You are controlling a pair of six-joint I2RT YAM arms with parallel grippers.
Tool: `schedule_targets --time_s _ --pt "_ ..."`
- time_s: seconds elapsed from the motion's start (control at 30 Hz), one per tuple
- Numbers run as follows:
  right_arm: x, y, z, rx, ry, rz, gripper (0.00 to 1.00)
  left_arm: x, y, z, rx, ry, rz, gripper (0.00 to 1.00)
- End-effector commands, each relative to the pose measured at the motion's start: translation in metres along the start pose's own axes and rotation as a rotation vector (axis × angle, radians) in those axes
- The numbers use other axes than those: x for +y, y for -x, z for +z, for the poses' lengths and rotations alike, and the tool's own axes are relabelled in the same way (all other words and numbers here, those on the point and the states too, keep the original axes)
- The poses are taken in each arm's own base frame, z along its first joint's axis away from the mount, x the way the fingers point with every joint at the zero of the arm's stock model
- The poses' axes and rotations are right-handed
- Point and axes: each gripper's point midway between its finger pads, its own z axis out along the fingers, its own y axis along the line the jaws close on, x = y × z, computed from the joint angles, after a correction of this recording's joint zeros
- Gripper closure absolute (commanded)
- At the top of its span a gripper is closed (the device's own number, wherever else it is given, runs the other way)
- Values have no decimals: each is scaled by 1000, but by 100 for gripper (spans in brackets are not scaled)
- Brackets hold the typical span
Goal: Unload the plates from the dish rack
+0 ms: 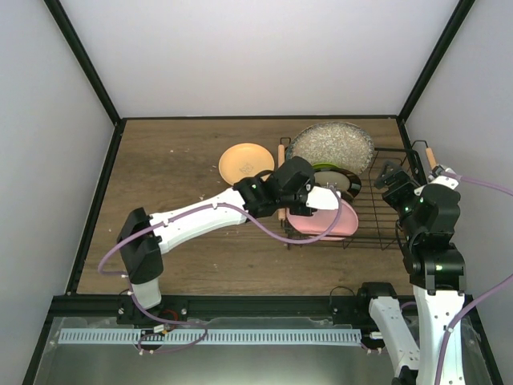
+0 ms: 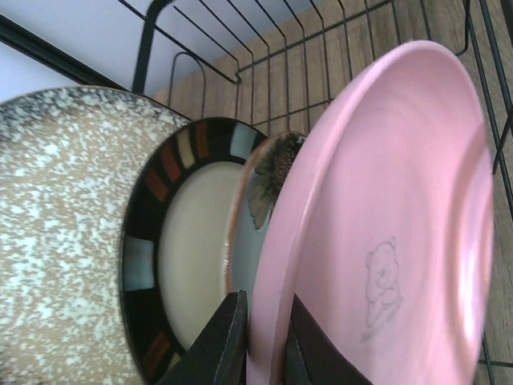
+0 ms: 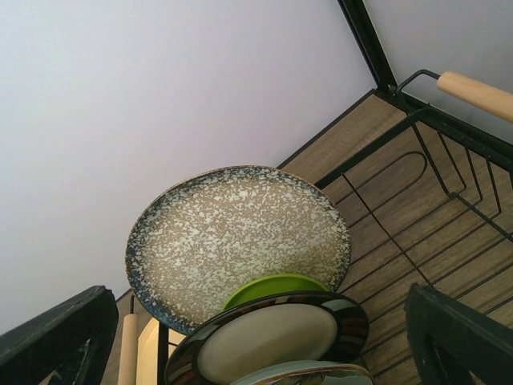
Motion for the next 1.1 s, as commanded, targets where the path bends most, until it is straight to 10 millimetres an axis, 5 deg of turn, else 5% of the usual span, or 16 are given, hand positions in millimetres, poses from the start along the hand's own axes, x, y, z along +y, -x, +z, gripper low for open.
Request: schedule_targets --time_s 0.0,0.23,0.4,0.57,0.67,0.77,0.87,0.97,1.07 --pt "1 4 -8 -17 1 25 0 30 36 -29 -72 72 -9 89" --pt "-2 1 -9 -16 -2 52 0 68 64 -63 -147 204 -28 94" --pt "-4 -1 -8 -14 -7 67 0 122 92 -109 -244 419 -72 96" --pt "-4 -7 -3 9 0 92 0 206 117 -192 -423 620 -279 96" --pt "-6 -13 0 24 0 103 0 257 110 -258 -546 754 -423 96" --pt "-7 -17 3 35 0 112 0 308 63 -319 -628 892 -617 96" --pt "-8 -20 5 44 3 118 0 354 -31 -352 -594 1011 -846 96" --pt "-6 -21 8 51 9 122 0 373 -152 -339 -474 999 -1158 96" --pt "-4 -21 10 55 16 120 0 354 -264 -285 -359 813 -1501 96"
